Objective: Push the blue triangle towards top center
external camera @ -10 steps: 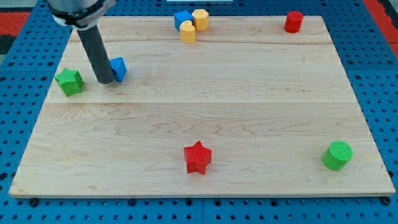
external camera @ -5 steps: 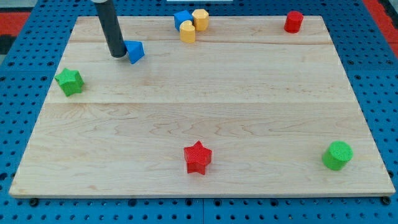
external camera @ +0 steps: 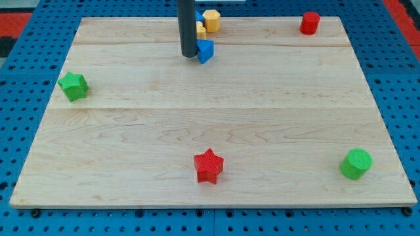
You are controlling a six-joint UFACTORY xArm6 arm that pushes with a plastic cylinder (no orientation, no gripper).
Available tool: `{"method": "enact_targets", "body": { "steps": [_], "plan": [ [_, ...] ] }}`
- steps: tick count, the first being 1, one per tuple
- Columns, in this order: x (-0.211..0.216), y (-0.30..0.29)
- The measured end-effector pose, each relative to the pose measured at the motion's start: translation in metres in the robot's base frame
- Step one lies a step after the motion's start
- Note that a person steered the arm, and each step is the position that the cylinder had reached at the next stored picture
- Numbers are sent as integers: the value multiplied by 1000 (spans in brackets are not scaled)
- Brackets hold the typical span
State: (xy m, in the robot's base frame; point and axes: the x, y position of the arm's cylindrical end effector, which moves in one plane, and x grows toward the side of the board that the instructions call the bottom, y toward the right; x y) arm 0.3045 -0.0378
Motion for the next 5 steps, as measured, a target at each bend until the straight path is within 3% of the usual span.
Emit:
{"method": "enact_targets", "body": {
  "steps": [5],
  "plan": [
    [8, 66]
  ]
}}
